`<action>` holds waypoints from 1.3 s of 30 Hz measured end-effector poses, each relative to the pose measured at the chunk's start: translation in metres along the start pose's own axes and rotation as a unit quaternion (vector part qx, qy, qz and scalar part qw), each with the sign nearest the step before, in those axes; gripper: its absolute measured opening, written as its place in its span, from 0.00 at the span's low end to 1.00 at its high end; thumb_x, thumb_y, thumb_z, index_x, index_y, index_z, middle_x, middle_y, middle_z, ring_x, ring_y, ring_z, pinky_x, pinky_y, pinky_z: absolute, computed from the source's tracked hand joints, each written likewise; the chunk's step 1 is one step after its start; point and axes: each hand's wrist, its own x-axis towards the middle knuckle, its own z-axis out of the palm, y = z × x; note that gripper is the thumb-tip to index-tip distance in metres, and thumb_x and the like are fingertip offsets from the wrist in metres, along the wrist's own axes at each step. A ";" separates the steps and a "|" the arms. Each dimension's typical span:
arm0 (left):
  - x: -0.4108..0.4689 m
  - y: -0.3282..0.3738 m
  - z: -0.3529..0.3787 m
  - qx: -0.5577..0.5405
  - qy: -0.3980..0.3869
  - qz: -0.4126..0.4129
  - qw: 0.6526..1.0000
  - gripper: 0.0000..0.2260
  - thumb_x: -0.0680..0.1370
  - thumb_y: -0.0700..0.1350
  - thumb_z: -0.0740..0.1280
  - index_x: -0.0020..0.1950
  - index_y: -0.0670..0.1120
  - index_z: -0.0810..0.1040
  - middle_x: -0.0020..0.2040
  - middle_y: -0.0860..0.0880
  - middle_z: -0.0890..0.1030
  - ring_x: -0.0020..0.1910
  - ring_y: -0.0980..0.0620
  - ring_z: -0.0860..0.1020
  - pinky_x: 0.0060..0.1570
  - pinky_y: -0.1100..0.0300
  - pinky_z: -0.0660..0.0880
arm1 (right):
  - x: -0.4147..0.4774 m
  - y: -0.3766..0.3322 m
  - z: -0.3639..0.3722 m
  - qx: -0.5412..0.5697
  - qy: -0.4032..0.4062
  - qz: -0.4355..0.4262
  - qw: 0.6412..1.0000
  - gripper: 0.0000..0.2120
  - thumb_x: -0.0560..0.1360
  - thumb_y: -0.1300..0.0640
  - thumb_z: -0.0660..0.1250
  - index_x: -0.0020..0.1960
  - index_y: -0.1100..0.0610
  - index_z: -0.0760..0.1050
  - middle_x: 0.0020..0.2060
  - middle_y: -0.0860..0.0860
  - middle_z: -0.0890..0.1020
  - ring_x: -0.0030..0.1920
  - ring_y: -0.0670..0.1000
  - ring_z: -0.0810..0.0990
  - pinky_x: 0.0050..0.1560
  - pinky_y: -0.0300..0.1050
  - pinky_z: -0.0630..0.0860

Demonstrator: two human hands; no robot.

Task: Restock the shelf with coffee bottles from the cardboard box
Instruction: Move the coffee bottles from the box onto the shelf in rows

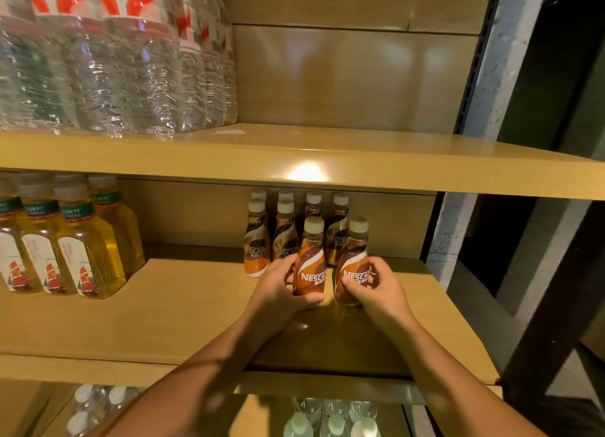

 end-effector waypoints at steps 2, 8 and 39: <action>0.000 0.006 0.001 0.037 0.012 -0.014 0.999 0.30 0.70 0.51 0.81 0.66 0.58 0.69 0.58 0.58 0.70 0.51 0.60 0.75 0.45 0.71 0.73 | 0.002 0.000 0.001 -0.008 0.000 -0.001 1.000 0.20 0.74 0.58 0.76 0.61 0.50 0.71 0.49 0.42 0.80 0.46 0.41 0.81 0.35 0.29 0.77; 0.014 0.017 0.008 0.050 0.051 -0.099 0.993 0.25 0.74 0.49 0.78 0.66 0.49 0.71 0.53 0.56 0.76 0.48 0.57 0.77 0.43 0.69 0.72 | 0.019 0.002 0.007 -0.038 0.014 0.022 0.999 0.22 0.73 0.55 0.77 0.64 0.56 0.73 0.52 0.48 0.83 0.50 0.44 0.82 0.44 0.36 0.80; 0.040 0.046 0.019 0.210 0.028 -0.159 0.964 0.16 0.84 0.50 0.64 0.68 0.43 0.74 0.63 0.45 0.78 0.63 0.48 0.76 0.62 0.57 0.72 | 0.053 0.003 0.016 -0.110 0.023 0.060 0.992 0.12 0.75 0.49 0.75 0.36 0.50 0.76 0.37 0.47 0.85 0.42 0.49 0.85 0.51 0.56 0.84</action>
